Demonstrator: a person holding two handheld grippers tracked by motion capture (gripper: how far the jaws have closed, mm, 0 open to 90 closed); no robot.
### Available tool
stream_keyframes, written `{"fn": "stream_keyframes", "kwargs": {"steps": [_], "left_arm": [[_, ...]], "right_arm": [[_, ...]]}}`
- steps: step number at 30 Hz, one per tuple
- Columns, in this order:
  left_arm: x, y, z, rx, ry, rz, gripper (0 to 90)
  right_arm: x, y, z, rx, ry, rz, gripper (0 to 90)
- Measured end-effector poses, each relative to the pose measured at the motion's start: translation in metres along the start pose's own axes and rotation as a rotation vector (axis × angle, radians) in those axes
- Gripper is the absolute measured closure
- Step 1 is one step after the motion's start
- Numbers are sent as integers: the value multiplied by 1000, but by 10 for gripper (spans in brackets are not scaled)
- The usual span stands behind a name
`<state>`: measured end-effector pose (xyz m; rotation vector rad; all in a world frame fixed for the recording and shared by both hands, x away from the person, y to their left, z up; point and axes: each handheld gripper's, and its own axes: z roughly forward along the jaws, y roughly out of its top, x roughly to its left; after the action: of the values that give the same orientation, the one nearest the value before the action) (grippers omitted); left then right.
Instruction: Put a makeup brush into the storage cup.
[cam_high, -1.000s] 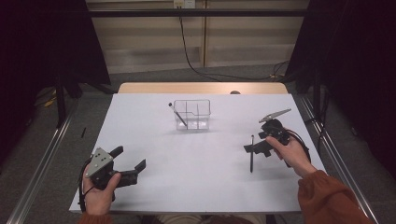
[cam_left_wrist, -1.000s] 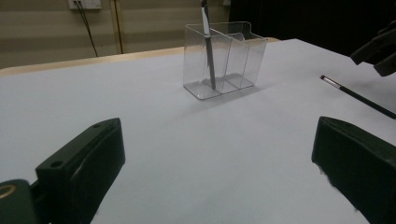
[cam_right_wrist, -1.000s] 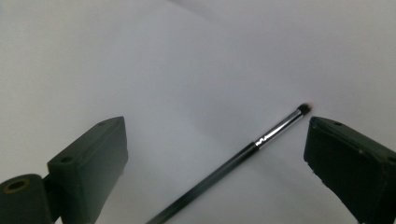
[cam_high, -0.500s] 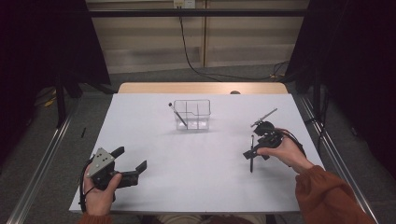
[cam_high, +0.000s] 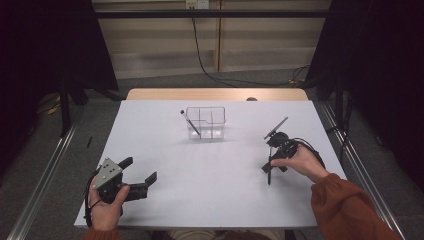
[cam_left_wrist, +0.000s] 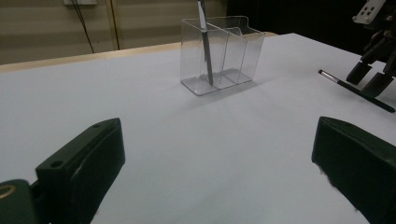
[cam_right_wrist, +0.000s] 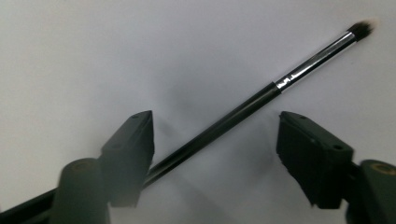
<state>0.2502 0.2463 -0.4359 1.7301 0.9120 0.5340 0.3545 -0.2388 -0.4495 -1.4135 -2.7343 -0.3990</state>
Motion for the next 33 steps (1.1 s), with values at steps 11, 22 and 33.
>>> {"fn": "stream_keyframes", "kwargs": {"steps": [11, 22, 33], "left_arm": [[1, -1, 1, 8, 3, 11, 26], [2, -1, 1, 8, 2, 8, 26], [3, -2, 1, 17, 4, 10, 26]], "right_arm": [[10, 0, 5, 46, -78, -33, 346], [17, 10, 7, 120, -124, -24, 394], [15, 12, 4, 142, -129, -9, 654]]}}
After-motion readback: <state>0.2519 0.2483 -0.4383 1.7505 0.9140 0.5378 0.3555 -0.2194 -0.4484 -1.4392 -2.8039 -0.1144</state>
